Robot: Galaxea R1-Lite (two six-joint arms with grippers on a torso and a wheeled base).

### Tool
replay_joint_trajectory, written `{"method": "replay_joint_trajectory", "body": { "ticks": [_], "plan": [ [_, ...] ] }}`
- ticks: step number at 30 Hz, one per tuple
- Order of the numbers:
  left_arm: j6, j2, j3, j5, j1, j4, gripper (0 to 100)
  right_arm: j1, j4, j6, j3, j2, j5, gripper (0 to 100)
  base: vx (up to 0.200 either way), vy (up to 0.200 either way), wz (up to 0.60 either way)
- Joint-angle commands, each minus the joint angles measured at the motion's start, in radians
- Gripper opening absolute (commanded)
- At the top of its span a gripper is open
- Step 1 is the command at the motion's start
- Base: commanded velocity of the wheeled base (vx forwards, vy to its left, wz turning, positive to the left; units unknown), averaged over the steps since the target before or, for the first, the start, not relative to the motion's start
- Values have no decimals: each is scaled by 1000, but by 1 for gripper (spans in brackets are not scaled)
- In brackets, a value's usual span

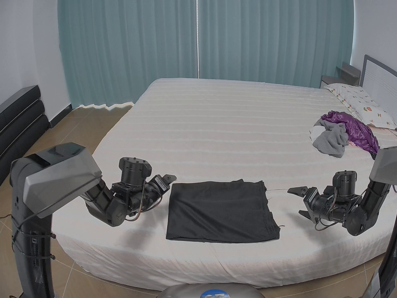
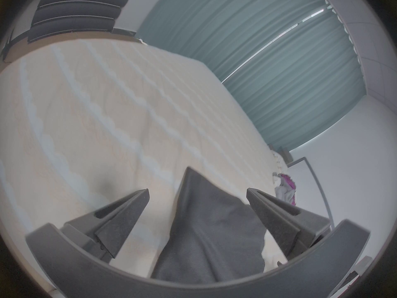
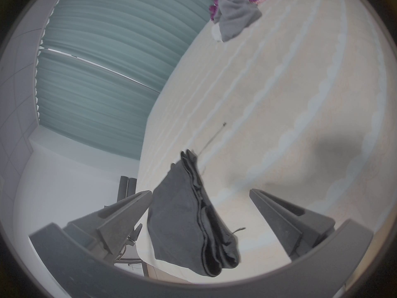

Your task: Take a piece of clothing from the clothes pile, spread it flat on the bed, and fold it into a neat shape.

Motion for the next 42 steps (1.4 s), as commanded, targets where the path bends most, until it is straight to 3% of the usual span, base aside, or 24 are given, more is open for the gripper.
{"method": "replay_joint_trajectory", "body": {
  "ticks": [1, 10, 14, 15, 16, 19, 23, 27, 31, 33, 34, 35, 38, 39, 40, 42],
  "plan": [
    [-6, -228, 124, -1, 75, -65, 100, -14, -1, -5, 51, -205, -27, 100, 0, 0, 0],
    [34, -593, 292, 10, 158, -93, 100, -15, -1, -25, 158, -562, -145, 100, 0, 0, 0],
    [137, -802, 395, 16, 189, -94, 100, -20, 7, -157, 276, -780, -159, 100, 0, 0, 0],
    [137, -802, 395, 16, 189, -94, 100, -20, 7, -157, 276, -780, -159, 100, 0, 0, 0],
    [158, -895, 432, 16, 192, -88, 100, -43, 10, -229, 316, -870, -159, 100, 0, 0, 0],
    [209, -1033, 493, 41, 196, -84, 100, -64, 24, -326, 372, -1018, -150, 100, 0, 0, 0],
    [342, -1220, 594, 100, 196, -84, 100, -70, 73, -488, 448, -1203, -141, 100, 0, 0, 0],
    [457, -1429, 680, 142, 195, -61, 100, -66, 262, -608, 448, -1467, -87, 100, 0, 0, 0],
    [611, -1659, 711, 191, 193, 80, 100, -46, 582, -778, 407, -1746, -79, 100, 0, 0, 0],
    [658, -1789, 705, 195, 193, 182, 100, -46, 775, -832, 355, -1903, -78, 100, 0, 0, 0],
    [660, -1799, 703, 195, 195, 191, 100, -44, 789, -833, 350, -1913, -79, 100, 0, 0, 0],
    [721, -1891, 697, 212, 198, 286, 100, -44, 973, -869, 283, -2028, -79, 100, 0, 0, 0],
    [827, -2032, 696, 268, 215, 423, 100, -86, 1246, -925, 178, -2154, -79, 100, 0, 0, 0],
    [835, -2038, 696, 268, 215, 427, 100, -89, 1254, -928, 177, -2154, -78, 100, 0, 0, 0],
    [890, -2121, 688, 272, 222, 479, 100, -95, 1311, -945, 149, -2154, -110, 100, 0, 0, 0],
    [941, -2191, 688, 272, 232, 513, 100, -95, 1283, -953, 145, -2154, -182, 100, 0, 0, 0]
  ]
}}
